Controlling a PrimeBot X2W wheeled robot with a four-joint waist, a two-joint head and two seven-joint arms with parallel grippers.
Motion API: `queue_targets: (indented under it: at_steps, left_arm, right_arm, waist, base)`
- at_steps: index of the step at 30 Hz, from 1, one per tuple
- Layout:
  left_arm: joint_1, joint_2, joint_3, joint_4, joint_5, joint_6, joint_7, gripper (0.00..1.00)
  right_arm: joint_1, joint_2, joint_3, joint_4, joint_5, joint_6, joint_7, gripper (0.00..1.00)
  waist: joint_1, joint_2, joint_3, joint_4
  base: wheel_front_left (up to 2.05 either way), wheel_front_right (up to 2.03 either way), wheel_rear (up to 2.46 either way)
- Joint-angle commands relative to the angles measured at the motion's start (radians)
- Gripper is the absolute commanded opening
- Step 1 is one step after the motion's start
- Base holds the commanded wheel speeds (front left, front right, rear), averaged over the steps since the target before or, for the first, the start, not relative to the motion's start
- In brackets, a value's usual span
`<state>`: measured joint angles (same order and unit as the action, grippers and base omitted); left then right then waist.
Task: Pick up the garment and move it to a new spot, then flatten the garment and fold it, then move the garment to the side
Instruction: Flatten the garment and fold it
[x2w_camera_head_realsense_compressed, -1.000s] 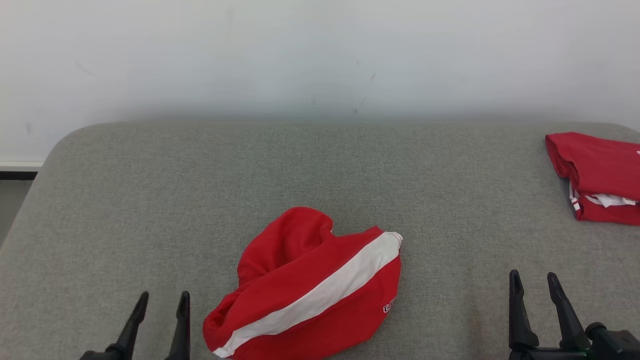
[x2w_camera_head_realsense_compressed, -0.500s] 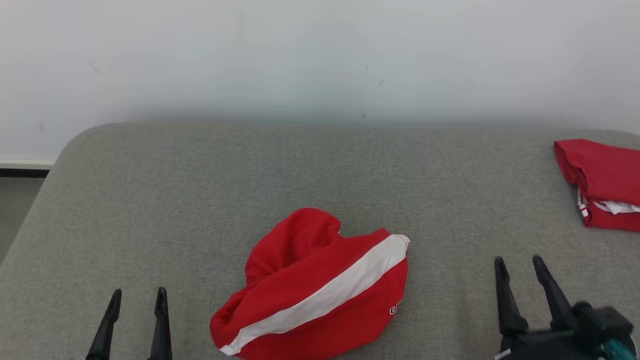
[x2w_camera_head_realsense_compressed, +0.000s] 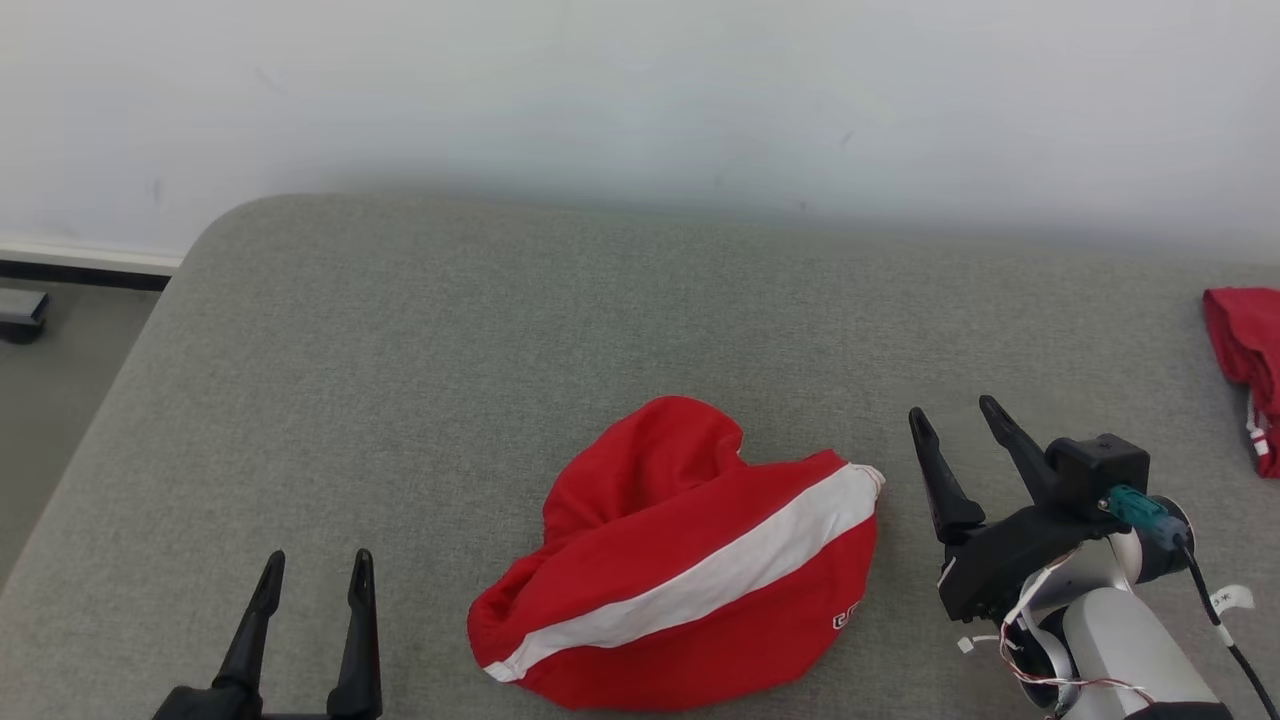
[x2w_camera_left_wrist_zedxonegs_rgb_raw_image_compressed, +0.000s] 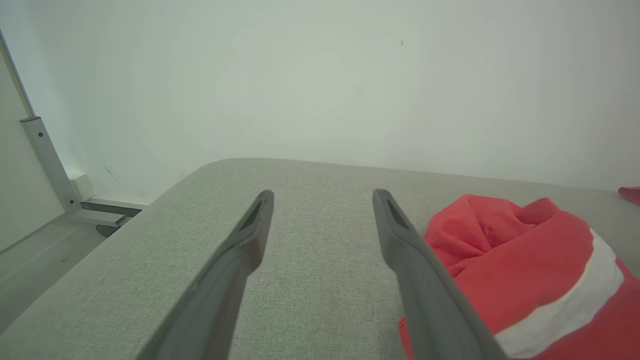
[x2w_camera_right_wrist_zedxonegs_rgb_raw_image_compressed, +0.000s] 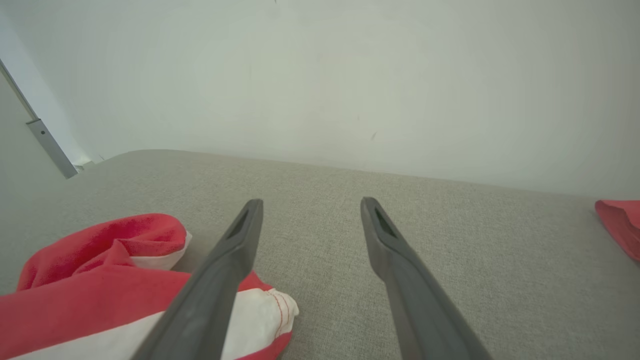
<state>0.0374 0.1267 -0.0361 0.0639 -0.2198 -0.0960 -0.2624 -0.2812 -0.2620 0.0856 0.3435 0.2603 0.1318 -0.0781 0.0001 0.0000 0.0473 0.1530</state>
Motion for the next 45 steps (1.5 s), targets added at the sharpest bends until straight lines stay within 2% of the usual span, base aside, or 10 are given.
queue_targets:
  at_steps: [1, 8, 18, 19, 20, 21, 26, 33, 39, 45]
  left_arm:
    - [-0.016, -0.007, 0.001, 0.006, 0.010, -0.002, -0.003, 1.00]
    - [-0.043, -0.028, -0.006, 0.025, 0.022, -0.018, -0.003, 1.00]
    - [-0.052, -0.042, 0.012, 0.031, 0.027, -0.027, -0.003, 1.00]
    - [-0.055, -0.044, 0.012, 0.032, 0.029, -0.026, -0.003, 1.00]
    - [-0.057, -0.045, 0.011, 0.032, 0.031, -0.025, -0.003, 1.00]
    - [-0.060, -0.048, 0.009, 0.032, 0.033, -0.027, -0.003, 1.00]
    - [-0.040, -0.047, 0.029, 0.037, 0.032, -0.030, -0.003, 1.00]
    - [-0.014, -0.054, 0.029, 0.043, 0.032, -0.033, -0.003, 1.00]
    - [0.004, -0.061, 0.016, 0.044, 0.028, -0.033, -0.003, 1.00]
    - [-0.010, -0.064, 0.005, 0.061, 0.025, -0.034, -0.003, 1.00]
  right_arm:
    - [-0.023, -0.005, 0.012, 0.036, 0.004, -0.003, 0.007, 1.00]
    - [-0.110, -0.009, 0.059, 0.245, 0.027, -0.003, 0.030, 1.00]
    - [-0.139, -0.006, 0.129, 0.419, 0.080, -0.003, 0.058, 1.00]
    - [-0.141, -0.001, 0.138, 0.432, 0.087, -0.003, 0.062, 0.38]
    - [-0.143, 0.003, 0.145, 0.443, 0.094, -0.003, 0.061, 0.07]
    - [-0.149, 0.008, 0.161, 0.462, 0.111, -0.003, 0.061, 0.00]
    - [-0.179, -0.008, 0.179, 0.468, 0.140, -0.003, -0.017, 0.00]
    - [-0.145, -0.050, 0.138, 0.417, 0.159, -0.003, -0.132, 0.00]
    - [-0.010, -0.079, 0.055, 0.249, 0.202, -0.003, -0.160, 0.00]
    - [0.210, -0.058, -0.089, 0.020, 0.211, -0.003, -0.087, 0.00]
  waist:
    - [-0.0001, 0.0000, 0.024, 0.030]
    - [-0.0001, 0.0000, 0.051, 0.079]
    - [-0.0001, 0.0000, 0.060, 0.096]
    - [-0.0001, 0.0000, 0.061, 0.098]
    - [-0.0001, 0.0000, 0.062, 0.100]
    - [-0.0001, 0.0000, 0.063, 0.104]
    - [-0.0001, 0.0000, 0.051, 0.085]
    - [-0.0001, 0.0000, 0.021, 0.029]
    - [-0.0001, 0.0000, 0.008, -0.038]
    - [-0.0001, 0.0000, 0.013, -0.075]
  base:
    - [0.00, 0.00, 0.00]
    - [0.00, 0.00, 0.00]
    - [0.00, 0.00, 0.00]
    - [0.00, 0.00, 0.00]
    - [0.00, 0.00, 0.00]
    - [0.00, 0.00, 0.00]
    - [0.00, 0.00, 0.00]
    - [0.00, 0.00, 0.00]
    - [0.00, 0.00, 0.00]
    - [0.00, 0.00, 0.00]
